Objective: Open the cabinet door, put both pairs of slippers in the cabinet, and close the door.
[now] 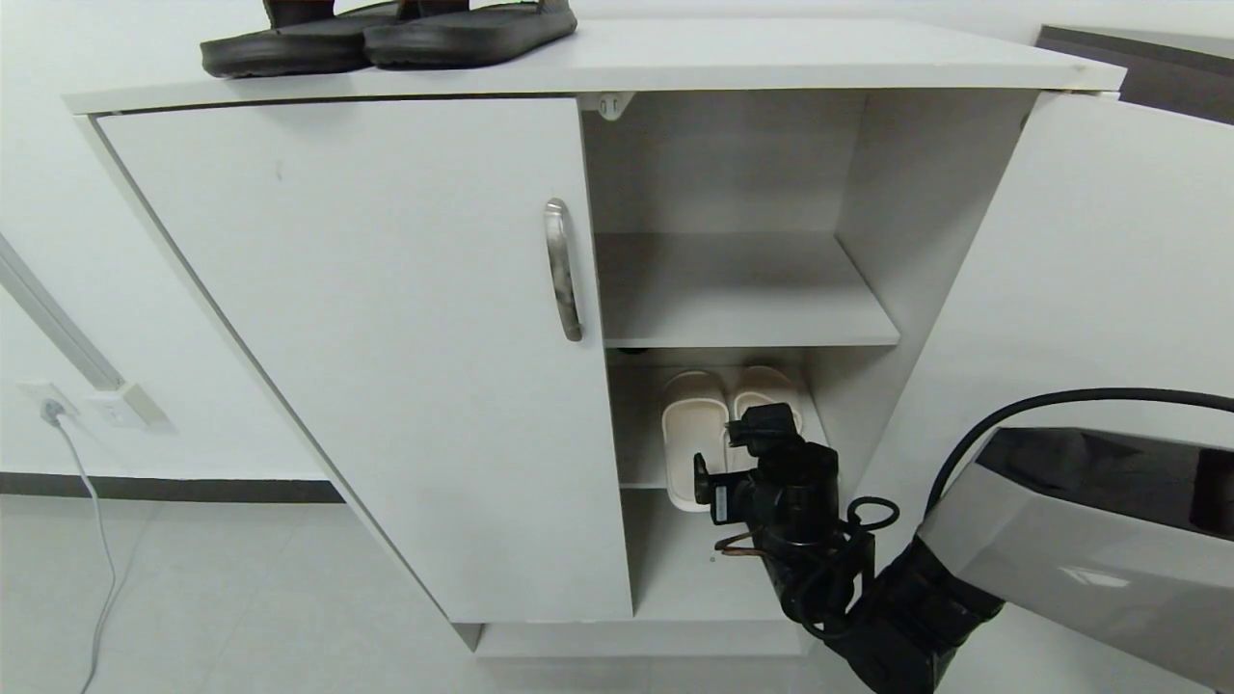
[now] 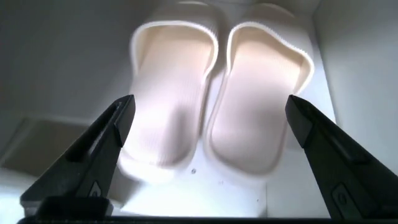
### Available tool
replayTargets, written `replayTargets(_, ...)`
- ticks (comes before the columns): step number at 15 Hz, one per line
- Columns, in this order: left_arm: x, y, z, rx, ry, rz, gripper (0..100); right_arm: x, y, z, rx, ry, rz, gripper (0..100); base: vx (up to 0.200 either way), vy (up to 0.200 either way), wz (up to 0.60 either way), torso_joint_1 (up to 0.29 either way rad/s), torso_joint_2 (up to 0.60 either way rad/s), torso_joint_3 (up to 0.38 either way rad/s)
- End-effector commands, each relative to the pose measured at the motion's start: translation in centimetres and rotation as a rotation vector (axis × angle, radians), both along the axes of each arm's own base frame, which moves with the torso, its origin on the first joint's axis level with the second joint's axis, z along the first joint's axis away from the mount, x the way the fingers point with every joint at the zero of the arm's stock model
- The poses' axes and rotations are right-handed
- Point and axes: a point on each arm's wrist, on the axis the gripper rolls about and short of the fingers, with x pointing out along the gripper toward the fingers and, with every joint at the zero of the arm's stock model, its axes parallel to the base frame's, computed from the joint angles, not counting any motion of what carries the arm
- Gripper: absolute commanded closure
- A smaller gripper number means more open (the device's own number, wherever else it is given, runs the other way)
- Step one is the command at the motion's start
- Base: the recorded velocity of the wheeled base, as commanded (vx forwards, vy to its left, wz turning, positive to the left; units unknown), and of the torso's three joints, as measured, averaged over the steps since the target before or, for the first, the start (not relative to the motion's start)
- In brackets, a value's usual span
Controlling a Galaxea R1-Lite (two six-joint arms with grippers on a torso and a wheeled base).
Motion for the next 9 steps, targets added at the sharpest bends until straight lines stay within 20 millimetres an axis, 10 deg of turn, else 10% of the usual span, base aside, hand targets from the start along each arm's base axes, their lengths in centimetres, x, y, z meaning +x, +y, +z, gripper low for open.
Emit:
replayTargets(1,0.01,0.00,0.00,0.001,0.001,0.000,100,-0.64,-0.17,0.24,-0.004,0.004,0.008,0,0.000,0.000,0.00,0.000,0.00,0.000)
replayTargets(9,0.01,0.00,0.00,-0.001,0.002,0.000,100,-0.84,-0.28,0.19,0.000,-0.006,0.009,0,-0.050,0.000,0.00,0.001,0.00,0.001)
